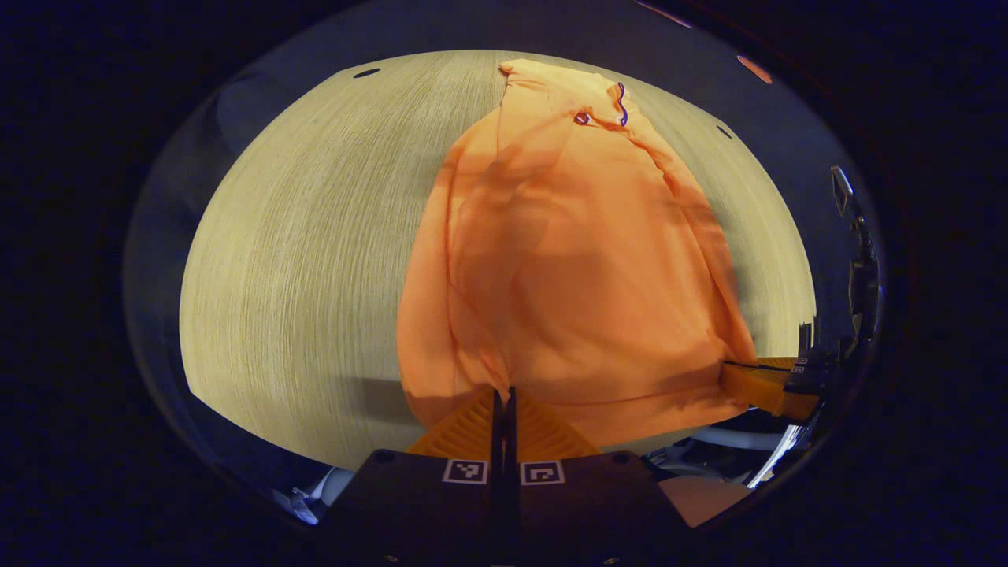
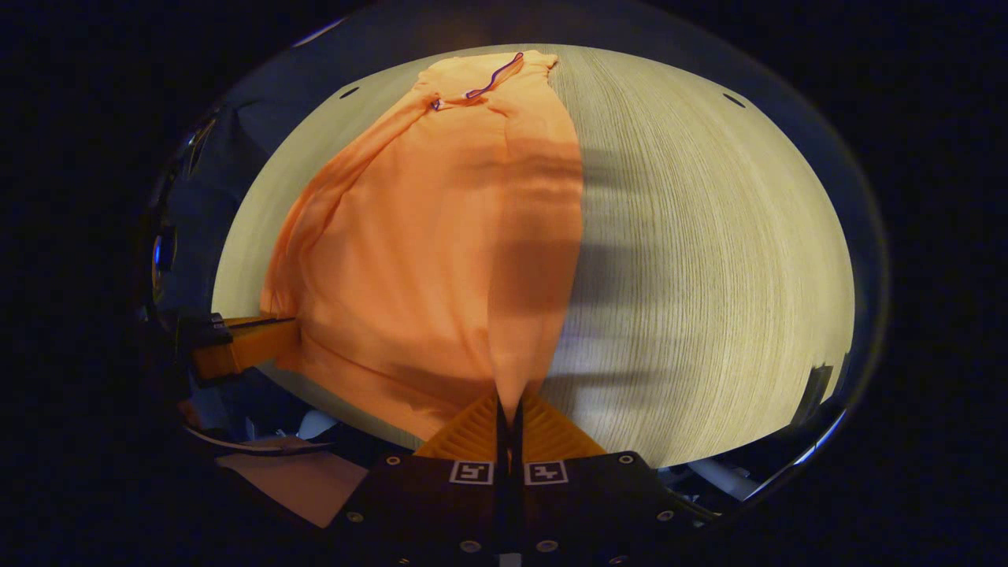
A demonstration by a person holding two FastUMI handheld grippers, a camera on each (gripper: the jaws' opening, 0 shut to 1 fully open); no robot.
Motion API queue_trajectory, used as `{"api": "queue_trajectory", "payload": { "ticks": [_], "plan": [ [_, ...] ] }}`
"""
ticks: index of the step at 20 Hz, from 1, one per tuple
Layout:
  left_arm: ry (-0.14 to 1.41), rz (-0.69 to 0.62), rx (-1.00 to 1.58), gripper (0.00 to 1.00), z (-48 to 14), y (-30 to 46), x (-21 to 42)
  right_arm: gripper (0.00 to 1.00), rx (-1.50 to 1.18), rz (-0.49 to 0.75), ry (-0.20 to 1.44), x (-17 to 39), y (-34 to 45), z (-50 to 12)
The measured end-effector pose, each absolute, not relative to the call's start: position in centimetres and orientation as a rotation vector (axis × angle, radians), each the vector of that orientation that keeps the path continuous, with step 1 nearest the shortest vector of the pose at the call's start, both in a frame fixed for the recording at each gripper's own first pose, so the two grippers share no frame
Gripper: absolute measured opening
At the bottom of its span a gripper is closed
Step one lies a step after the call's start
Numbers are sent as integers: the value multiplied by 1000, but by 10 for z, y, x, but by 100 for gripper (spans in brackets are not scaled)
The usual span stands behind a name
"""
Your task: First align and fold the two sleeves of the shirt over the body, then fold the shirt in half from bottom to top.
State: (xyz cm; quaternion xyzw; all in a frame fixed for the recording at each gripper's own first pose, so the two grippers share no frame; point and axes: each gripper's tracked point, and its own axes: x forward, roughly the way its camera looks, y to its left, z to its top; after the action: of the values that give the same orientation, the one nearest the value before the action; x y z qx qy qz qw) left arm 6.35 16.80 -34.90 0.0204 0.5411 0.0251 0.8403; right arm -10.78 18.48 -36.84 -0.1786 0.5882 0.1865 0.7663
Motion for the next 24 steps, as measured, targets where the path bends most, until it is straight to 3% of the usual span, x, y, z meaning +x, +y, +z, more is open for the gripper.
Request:
{"api": "queue_trajectory", "payload": {
  "ticks": [10,24],
  "plan": [
    [961,-1,29,0,-255,149,113,0,-322,481,1143,-62,226,-291],
    [753,-33,50,1,-157,149,258,0,-325,517,940,71,288,-210]
  ]
}}
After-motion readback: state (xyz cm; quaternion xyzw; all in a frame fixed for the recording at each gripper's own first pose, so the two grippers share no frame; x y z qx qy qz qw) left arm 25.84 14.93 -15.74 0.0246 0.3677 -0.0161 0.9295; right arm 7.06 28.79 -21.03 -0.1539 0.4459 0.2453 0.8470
